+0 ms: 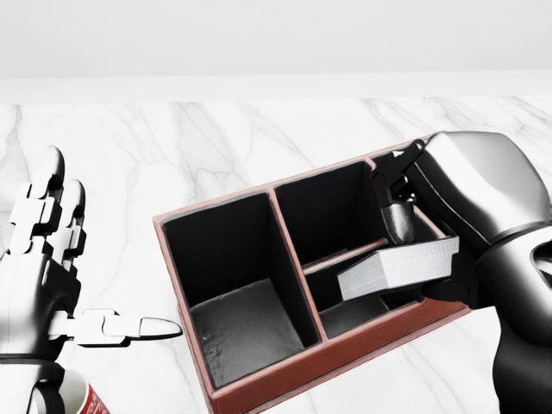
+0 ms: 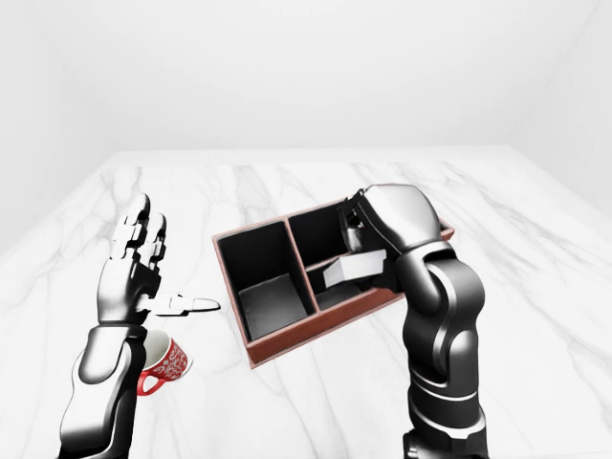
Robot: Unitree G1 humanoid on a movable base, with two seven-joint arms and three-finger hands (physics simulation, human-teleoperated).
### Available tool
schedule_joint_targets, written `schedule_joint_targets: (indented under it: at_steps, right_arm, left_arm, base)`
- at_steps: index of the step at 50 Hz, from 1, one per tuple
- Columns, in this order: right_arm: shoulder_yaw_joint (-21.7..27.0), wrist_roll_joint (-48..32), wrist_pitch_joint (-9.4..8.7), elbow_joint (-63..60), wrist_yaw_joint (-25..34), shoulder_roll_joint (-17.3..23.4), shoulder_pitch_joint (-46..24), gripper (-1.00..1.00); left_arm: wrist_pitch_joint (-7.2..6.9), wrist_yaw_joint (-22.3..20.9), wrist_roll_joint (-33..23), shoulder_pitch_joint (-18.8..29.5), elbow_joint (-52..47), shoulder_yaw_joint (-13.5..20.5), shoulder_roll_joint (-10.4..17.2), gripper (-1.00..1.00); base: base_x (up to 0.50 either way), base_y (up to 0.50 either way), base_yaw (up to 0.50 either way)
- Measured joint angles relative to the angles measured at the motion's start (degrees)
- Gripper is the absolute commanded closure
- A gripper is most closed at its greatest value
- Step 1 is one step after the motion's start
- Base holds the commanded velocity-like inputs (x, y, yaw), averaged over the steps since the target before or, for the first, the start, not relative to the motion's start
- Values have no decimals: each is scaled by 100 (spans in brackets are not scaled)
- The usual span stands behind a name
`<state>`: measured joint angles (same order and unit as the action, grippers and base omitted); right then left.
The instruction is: Pick up the book and place it in the back compartment of the caddy.
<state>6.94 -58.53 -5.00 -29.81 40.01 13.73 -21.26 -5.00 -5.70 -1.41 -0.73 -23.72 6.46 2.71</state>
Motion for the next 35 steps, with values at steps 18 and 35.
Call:
schedule_joint_targets:
  at_steps: [18,35]
  right_arm:
    - [-169,-118,0,275,0,-117,-98,100]
    - [-279,-194,0,624,0,-185,-198,100]
  left_arm:
    - [0,1,-4,7,24,-9,-1,-100]
    - [0,1,3,3,24,-7,-2,-100]
  base:
    - [0,0,0]
    - [0,0,0]
